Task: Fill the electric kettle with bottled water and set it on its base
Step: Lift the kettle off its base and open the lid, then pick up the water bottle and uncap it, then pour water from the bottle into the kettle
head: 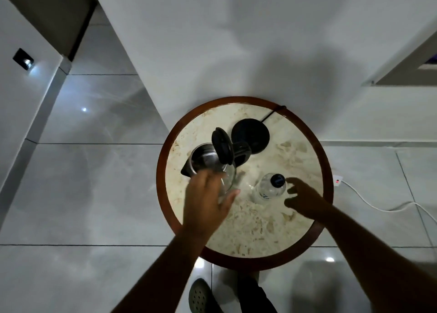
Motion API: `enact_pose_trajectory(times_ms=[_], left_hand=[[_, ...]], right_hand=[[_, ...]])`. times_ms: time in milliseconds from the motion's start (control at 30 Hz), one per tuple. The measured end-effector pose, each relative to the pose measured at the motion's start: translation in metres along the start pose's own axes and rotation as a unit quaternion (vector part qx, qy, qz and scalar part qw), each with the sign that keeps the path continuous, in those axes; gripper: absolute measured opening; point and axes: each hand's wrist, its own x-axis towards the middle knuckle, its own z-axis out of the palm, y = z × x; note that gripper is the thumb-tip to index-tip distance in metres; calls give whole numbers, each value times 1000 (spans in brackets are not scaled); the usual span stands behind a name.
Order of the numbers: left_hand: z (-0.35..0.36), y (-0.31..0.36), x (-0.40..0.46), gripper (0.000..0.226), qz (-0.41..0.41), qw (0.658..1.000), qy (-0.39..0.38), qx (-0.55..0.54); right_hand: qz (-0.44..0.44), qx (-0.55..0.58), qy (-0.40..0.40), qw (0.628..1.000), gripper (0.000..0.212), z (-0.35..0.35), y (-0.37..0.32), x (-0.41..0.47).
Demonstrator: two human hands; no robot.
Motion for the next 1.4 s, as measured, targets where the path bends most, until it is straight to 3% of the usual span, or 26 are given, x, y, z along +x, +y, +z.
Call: enact_pose_trajectory(times_ms=[100,167,233,300,400,467,633,733,833,900,1067,1133,1200,1267,1400], left_hand=[[20,38,19,52,154,977,-145,16],[32,55,41,62,225,944,-220,100],[37,66,63,59,275,908,-272,159],[39,74,79,40,306,888,-295,177],[40,79,86,26,331,875,-286,206],[44,83,80,36,298,888,-265,230],[49,79,65,56,189,932,-200,237],[42,67,65,54,108,959,-255,68],[37,61,69,52,115,945,-307,-2],[39,60,68,38,100,957,-271,15],[33,51,41,37,-44,986,-155,-31],[21,42,25,30,-140,971,-97,-166],[7,25,11,20,-233,934,-43,-269],[-9,-1,-3,15,-304,905,5,-297],[-29,-41,-29,25,-367,890,61,-262]], right_hand=[[-48,43,-29,997,110,26,12,-8],[-130,67,21,989,114,42,5,-8],[-188,90,92,974,96,53,-5,-8],[-194,124,135,964,75,56,-8,0],[-155,166,96,969,36,51,-14,9],[-145,167,89,971,28,51,-16,13],[-208,111,206,950,32,65,-17,8],[-211,127,198,949,41,68,-13,10],[-180,181,141,957,53,69,-17,11],[-185,173,136,958,52,72,-16,15],[-190,108,122,968,64,83,-12,9],[-206,90,85,971,71,86,-12,2],[-222,74,31,972,77,87,-15,-6],[-230,68,-40,970,79,87,-24,-14],[-197,82,-124,969,72,85,-58,-23]])
